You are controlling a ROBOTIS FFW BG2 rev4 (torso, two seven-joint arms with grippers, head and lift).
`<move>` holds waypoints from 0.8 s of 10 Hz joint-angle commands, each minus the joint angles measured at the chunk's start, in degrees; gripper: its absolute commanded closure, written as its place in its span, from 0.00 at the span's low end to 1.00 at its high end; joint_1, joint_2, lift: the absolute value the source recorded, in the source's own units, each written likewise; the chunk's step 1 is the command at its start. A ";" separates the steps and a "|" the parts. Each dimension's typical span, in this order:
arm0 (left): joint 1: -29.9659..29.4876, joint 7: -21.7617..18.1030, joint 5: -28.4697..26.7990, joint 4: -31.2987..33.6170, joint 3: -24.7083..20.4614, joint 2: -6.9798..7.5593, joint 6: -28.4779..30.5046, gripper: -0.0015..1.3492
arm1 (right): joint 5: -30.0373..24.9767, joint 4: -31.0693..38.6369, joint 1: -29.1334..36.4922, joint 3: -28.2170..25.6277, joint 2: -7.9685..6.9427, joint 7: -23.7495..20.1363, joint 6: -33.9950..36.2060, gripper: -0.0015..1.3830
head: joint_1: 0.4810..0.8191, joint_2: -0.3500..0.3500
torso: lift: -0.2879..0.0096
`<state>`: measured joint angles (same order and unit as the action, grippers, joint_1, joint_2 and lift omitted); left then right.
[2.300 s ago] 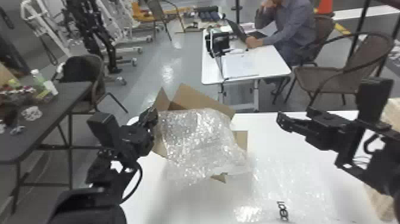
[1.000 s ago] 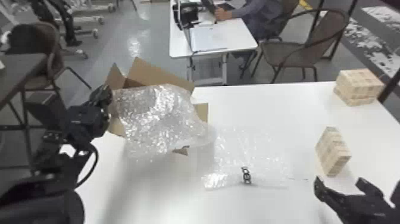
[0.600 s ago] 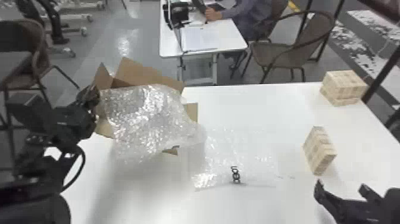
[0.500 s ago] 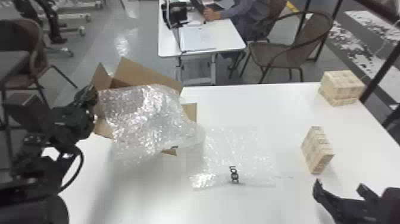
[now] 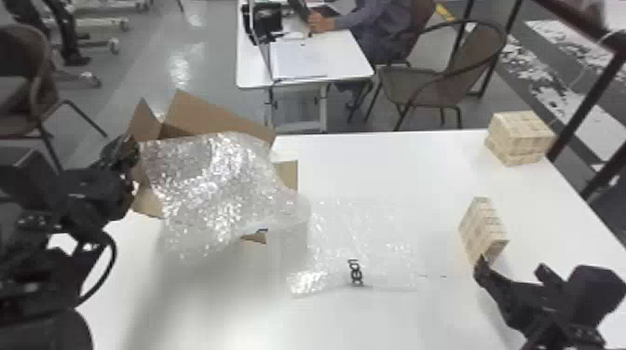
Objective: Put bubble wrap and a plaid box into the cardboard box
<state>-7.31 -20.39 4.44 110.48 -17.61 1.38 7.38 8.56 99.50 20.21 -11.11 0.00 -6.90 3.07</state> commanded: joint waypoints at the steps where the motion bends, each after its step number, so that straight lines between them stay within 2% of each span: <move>1: -0.08 0.00 0.04 0.00 -0.15 -0.15 -0.18 0.90 | 0.15 -2.99 -2.46 0.13 -0.05 -1.53 -0.25 0.14 | 0.63 0.52 | 0.61; 5: 0.10 0.00 0.04 0.00 0.03 -0.15 -0.35 0.90 | -0.47 -7.30 -6.94 2.15 0.09 -3.20 -0.34 0.14 | 0.63 0.56 | 0.61; 8: -0.08 0.00 0.13 -0.09 0.12 -0.15 -0.26 0.90 | -0.65 -9.50 -9.05 2.24 1.23 -3.82 -0.08 0.26 | 0.63 0.57 | 0.61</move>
<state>-7.27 -20.39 4.50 110.39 -17.41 1.23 7.11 7.82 90.49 11.55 -8.88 0.95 -10.71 2.81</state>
